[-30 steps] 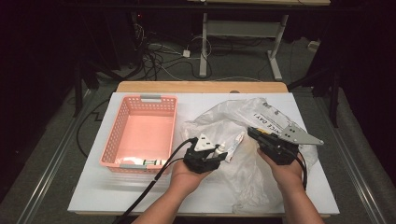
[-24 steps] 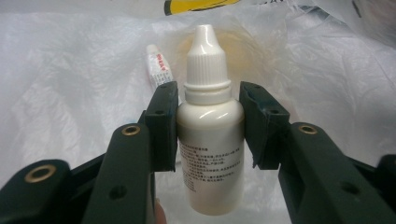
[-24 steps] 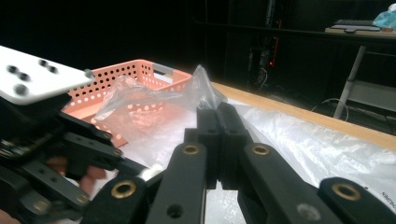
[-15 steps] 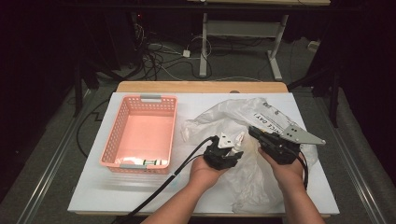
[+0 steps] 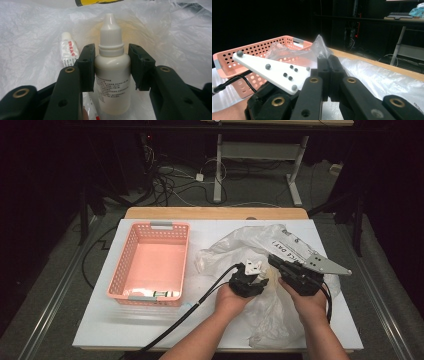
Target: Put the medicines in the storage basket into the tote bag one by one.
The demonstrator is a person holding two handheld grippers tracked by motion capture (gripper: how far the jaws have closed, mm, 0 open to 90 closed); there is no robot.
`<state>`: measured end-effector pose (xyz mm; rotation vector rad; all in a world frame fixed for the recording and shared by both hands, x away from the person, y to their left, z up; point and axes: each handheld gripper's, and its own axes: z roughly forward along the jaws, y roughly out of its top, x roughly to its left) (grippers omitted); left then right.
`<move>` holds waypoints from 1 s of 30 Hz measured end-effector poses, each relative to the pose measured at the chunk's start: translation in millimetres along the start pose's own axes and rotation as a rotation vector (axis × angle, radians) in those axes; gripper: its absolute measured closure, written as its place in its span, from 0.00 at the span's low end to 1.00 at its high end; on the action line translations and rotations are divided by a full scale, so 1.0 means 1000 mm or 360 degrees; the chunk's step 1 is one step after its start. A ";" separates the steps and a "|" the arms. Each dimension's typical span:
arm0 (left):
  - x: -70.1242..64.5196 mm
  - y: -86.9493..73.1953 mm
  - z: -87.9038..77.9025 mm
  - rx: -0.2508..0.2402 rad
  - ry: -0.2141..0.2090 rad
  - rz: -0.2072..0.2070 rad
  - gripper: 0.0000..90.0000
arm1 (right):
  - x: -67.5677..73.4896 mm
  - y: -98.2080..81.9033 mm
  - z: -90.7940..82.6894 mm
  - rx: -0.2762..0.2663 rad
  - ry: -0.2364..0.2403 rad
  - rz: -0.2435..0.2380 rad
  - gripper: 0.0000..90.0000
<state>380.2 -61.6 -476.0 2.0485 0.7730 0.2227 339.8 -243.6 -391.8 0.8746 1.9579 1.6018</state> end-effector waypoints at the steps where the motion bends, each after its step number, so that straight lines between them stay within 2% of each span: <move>1: 0.000 0.000 0.002 0.0004 0.0001 0.0007 0.64 | 0.000 0.000 0.000 -0.0001 0.0000 -0.0002 1.00; 7: 0.002 0.004 0.009 0.0017 0.0036 -0.0001 0.62 | 0.001 0.000 0.000 -0.0005 0.0000 -0.0005 1.00; 10: 0.003 0.005 0.007 0.0014 0.0047 -0.0021 0.54 | 0.000 0.000 0.000 -0.0002 0.0001 -0.0001 1.00; 13: 0.002 0.004 0.005 0.0051 0.0041 -0.0001 0.50 | 0.000 -0.001 0.000 0.0003 0.0002 -0.0003 1.00; 21: 0.000 -0.010 -0.014 0.0062 -0.0033 -0.0009 0.45 | 0.001 -0.001 0.002 0.0013 0.0004 -0.0009 1.00; 26: 0.000 -0.019 -0.031 0.0018 -0.0130 -0.0058 0.41 | 0.002 -0.002 0.002 0.0023 0.0000 -0.0007 1.00; 30: -0.002 -0.025 -0.044 -0.0008 -0.0154 -0.0061 0.35 | 0.002 -0.002 0.003 0.0028 0.0001 -0.0016 1.00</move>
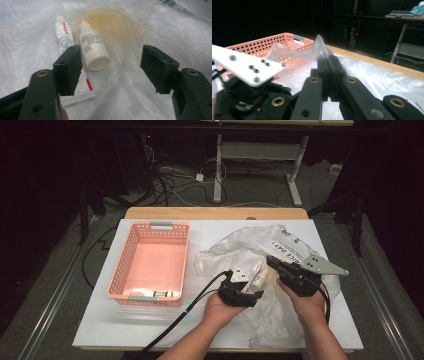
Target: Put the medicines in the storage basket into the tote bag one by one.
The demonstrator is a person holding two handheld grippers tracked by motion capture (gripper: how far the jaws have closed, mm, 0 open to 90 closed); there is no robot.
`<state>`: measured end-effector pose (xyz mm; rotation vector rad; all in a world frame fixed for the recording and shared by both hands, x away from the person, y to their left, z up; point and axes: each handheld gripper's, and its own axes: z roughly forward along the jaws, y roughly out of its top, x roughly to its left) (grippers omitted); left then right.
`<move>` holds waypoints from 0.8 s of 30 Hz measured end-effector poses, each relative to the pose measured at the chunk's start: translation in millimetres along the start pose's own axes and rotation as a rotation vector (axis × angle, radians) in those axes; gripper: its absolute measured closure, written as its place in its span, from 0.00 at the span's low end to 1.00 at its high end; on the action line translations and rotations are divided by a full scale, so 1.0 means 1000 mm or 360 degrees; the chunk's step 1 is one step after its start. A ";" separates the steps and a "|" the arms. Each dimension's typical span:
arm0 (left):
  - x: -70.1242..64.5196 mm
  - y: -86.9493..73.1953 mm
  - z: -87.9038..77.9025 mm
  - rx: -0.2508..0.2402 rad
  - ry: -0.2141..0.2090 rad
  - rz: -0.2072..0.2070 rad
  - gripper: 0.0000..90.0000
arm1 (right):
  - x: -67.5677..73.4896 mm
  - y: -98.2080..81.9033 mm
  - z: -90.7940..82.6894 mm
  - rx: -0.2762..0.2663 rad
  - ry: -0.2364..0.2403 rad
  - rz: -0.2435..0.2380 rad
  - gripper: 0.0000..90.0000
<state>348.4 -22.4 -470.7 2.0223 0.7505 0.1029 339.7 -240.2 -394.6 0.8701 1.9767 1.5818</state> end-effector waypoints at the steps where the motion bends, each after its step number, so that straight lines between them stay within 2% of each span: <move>1: -0.001 -0.002 -0.004 -0.0005 -0.0002 0.0001 0.34 | 0.000 0.000 0.000 0.0001 0.0000 0.0000 1.00; 9: -0.009 -0.009 -0.036 -0.0011 -0.0016 0.0033 0.16 | 0.001 0.000 0.001 0.0005 0.0000 -0.0006 1.00; 11: -0.010 -0.011 -0.045 -0.0019 -0.0024 0.0044 0.15 | 0.002 0.000 0.001 0.0006 0.0000 -0.0006 1.00; 15: -0.009 -0.014 -0.061 -0.0020 -0.0050 0.0017 0.01 | 0.001 0.000 0.000 0.0007 -0.0002 -0.0005 1.00; 17: -0.008 -0.016 -0.068 -0.0021 -0.0052 0.0025 0.00 | 0.002 -0.001 0.001 0.0008 -0.0002 -0.0009 1.00; 24: -0.006 -0.022 -0.093 -0.0024 0.0010 0.0038 0.00 | 0.002 -0.001 0.002 0.0017 -0.0005 -0.0005 1.00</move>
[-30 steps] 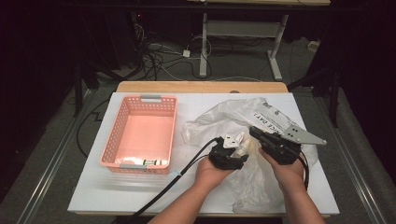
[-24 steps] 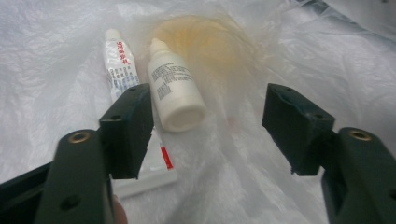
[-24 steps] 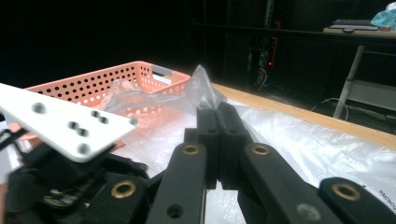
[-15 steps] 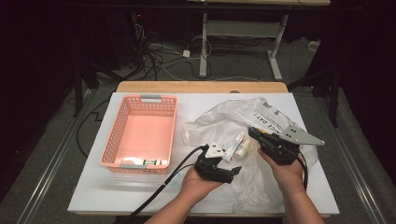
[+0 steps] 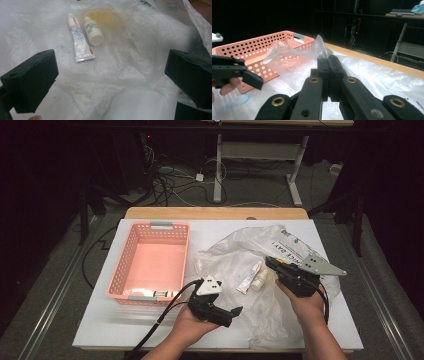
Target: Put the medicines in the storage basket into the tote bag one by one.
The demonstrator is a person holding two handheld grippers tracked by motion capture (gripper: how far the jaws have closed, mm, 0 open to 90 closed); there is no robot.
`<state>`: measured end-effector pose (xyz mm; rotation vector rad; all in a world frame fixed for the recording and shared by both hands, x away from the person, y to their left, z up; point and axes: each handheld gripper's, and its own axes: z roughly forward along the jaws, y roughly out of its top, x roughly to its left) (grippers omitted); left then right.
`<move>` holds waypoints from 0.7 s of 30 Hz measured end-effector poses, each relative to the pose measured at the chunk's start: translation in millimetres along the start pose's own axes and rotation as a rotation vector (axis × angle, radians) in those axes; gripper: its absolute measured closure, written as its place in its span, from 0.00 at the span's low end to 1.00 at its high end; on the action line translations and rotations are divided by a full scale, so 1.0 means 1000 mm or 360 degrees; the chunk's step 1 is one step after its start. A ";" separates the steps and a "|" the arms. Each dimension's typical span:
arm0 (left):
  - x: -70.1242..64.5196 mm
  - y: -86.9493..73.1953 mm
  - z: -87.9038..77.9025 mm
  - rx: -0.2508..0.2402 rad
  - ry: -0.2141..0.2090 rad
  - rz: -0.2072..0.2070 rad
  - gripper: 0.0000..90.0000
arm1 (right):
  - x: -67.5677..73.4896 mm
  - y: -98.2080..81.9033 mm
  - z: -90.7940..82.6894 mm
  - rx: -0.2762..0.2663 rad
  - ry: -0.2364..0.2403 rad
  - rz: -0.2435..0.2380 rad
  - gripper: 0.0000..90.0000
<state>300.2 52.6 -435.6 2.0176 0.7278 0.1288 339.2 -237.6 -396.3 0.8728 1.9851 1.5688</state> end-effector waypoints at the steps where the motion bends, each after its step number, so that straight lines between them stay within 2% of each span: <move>1: 0.001 -0.001 -0.003 -0.0005 -0.0007 -0.0010 0.00 | 0.000 0.000 0.000 0.0000 -0.0001 0.0000 1.00; 7: 0.001 -0.004 -0.024 -0.0026 0.0037 0.0022 0.00 | 0.000 -0.001 0.000 0.0009 0.0000 0.0000 1.00; 9: 0.003 -0.006 -0.031 -0.0032 0.0054 0.0013 0.00 | 0.000 -0.001 0.000 0.0009 0.0000 -0.0003 1.00; 21: 0.037 -0.022 -0.070 -0.0047 0.0243 -0.0080 0.00 | -0.001 -0.003 0.001 0.0016 -0.0004 0.0004 1.00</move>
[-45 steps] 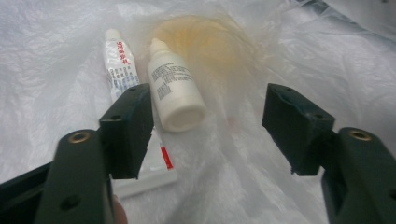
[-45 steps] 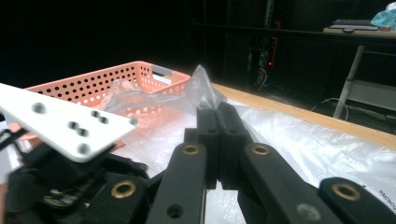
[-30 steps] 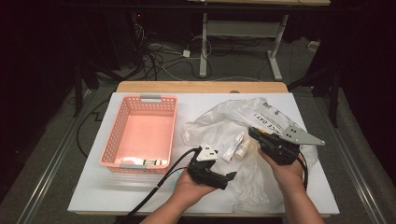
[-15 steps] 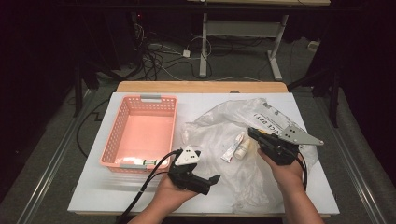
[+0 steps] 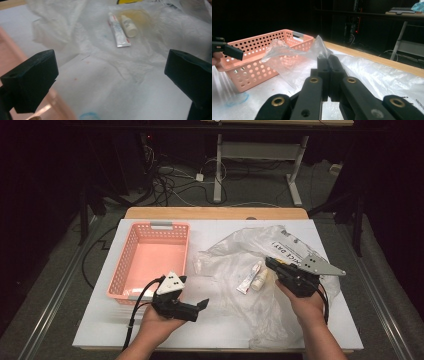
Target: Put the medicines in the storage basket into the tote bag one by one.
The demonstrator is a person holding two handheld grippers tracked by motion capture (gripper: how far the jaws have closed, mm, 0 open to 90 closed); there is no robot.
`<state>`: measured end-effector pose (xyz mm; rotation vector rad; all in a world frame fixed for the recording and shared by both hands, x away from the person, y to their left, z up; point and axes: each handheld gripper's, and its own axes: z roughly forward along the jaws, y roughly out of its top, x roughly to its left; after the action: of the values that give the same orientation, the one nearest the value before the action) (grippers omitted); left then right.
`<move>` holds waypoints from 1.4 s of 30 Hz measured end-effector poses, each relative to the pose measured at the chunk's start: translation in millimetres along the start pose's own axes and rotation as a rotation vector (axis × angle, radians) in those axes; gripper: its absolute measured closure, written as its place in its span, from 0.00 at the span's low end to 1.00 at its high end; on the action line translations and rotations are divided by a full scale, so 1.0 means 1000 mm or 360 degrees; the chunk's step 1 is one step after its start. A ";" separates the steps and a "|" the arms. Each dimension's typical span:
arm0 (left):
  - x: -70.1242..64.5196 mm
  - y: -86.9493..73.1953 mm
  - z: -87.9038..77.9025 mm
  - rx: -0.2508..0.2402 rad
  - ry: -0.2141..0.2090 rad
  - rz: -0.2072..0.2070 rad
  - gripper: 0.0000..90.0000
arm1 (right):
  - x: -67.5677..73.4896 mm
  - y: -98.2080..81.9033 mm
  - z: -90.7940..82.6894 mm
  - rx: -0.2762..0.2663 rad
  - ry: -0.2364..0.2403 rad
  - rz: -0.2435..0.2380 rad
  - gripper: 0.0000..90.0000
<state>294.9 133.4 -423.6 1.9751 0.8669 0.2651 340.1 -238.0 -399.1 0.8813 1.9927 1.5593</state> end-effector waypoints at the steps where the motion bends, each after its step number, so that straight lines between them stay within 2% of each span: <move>1: 0.003 -0.001 -0.001 0.0008 0.0015 0.0000 0.00 | 0.000 0.000 0.000 0.0001 -0.0001 -0.0002 1.00; 7: 0.018 -0.006 -0.011 -0.0001 0.0089 -0.0021 0.00 | 0.000 -0.001 0.001 0.0012 0.0002 -0.0003 1.00; 13: 0.040 -0.008 -0.026 0.0019 0.0171 -0.0099 0.04 | 0.001 -0.002 0.001 0.0018 0.0001 0.0000 1.00; 16: 0.052 -0.009 -0.034 0.0020 0.0174 -0.0133 0.10 | 0.001 -0.002 0.001 0.0020 0.0000 -0.0001 1.00; 18: 0.059 -0.010 -0.037 0.0029 0.0203 -0.0153 0.16 | 0.000 -0.002 0.002 0.0019 0.0001 -0.0001 1.00; 21: 0.069 -0.011 -0.040 0.0065 0.0217 -0.0210 0.19 | 0.000 -0.002 0.003 0.0022 0.0000 0.0000 1.00; 23: 0.073 -0.012 -0.040 0.0099 0.0216 -0.0226 0.20 | 0.000 -0.002 0.002 0.0020 -0.0001 -0.0002 1.00; 30: 0.080 -0.011 -0.039 0.0223 0.0203 -0.0256 0.41 | 0.000 -0.002 0.002 0.0024 0.0001 -0.0002 1.00; 32: 0.081 -0.011 -0.039 0.0268 0.0174 -0.0261 0.55 | 0.000 -0.003 0.002 0.0028 0.0001 0.0003 1.00; 39: 0.086 -0.011 -0.038 0.0428 0.0151 -0.0314 0.84 | 0.000 -0.003 0.003 0.0034 0.0004 -0.0002 1.00; 42: 0.087 -0.010 -0.037 0.0504 0.0133 -0.0295 0.94 | 0.000 -0.003 0.003 0.0035 0.0005 -0.0001 1.00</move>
<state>334.7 219.4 -425.0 2.1655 1.1988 0.1077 341.5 -236.2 -403.0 0.8875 2.0153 1.5422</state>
